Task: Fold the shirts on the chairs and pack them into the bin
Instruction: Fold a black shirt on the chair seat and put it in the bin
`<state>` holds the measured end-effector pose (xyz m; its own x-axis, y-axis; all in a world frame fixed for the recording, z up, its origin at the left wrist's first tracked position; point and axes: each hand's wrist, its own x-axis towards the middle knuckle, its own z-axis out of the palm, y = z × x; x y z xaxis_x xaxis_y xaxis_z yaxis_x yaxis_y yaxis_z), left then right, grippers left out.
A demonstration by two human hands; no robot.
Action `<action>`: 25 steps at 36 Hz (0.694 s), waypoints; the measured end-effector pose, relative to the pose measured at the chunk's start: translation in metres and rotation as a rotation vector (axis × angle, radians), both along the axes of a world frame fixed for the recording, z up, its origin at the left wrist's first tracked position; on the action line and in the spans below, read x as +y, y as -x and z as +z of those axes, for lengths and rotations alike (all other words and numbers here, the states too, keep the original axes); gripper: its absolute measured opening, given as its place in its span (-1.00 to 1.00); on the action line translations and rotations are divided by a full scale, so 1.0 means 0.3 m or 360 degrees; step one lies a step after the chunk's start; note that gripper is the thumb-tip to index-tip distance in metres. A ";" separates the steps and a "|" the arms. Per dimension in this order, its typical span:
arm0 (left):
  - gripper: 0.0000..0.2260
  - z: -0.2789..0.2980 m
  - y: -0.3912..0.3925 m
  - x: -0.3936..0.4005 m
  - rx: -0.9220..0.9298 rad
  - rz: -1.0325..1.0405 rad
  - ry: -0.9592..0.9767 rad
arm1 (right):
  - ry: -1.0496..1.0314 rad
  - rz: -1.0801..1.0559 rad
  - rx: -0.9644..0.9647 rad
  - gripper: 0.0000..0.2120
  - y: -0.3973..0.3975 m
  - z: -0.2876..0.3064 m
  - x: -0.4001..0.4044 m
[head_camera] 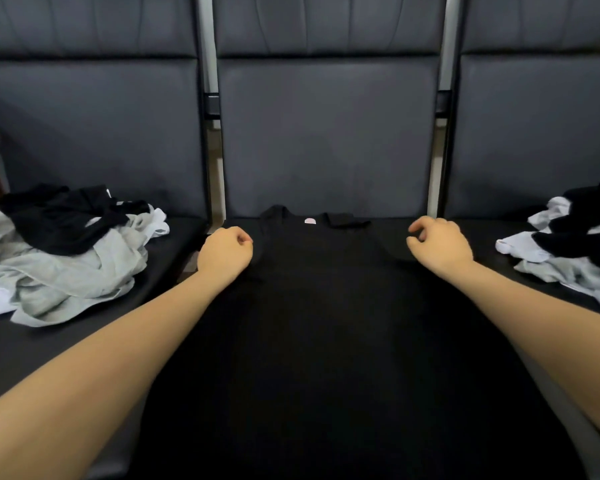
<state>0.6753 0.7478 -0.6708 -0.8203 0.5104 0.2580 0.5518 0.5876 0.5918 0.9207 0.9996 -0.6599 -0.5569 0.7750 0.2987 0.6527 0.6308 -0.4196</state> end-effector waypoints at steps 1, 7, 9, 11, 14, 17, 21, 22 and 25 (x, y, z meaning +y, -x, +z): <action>-0.84 0.006 0.015 0.026 0.0003 -0.0006 -0.0006 | -0.0003 0.0061 -0.0003 -0.77 0.032 0.004 0.009; -0.76 0.001 0.150 0.184 -0.0061 0.0065 -0.0002 | -0.0045 0.0253 -0.0163 -0.62 0.244 -0.011 0.066; -0.63 -0.013 0.194 0.233 -0.0080 0.0098 0.0076 | -0.0047 0.0271 -0.0182 -0.50 0.316 -0.029 0.080; -0.53 -0.030 0.238 0.293 -0.0070 0.0140 0.0163 | -0.0056 0.0316 -0.0179 -0.48 0.397 -0.057 0.107; -0.48 -0.028 0.273 0.370 -0.0009 0.0153 0.0179 | -0.0084 0.0362 -0.0088 -0.63 0.478 -0.079 0.137; -0.71 -0.043 0.305 0.435 -0.0014 0.0109 0.0101 | -0.0033 0.0326 0.0201 -0.78 0.530 -0.101 0.169; -0.82 -0.041 0.306 0.460 -0.0137 0.0069 -0.0172 | 0.0395 0.0210 0.0754 -0.77 0.546 -0.090 0.176; -0.84 -0.028 0.300 0.457 -0.0194 0.0070 -0.0307 | 0.0525 0.0185 0.0894 -0.78 0.543 -0.073 0.170; -0.82 0.049 0.261 0.424 -0.0360 0.0067 -0.0721 | 0.0798 0.0230 0.1203 -0.80 0.500 0.026 0.129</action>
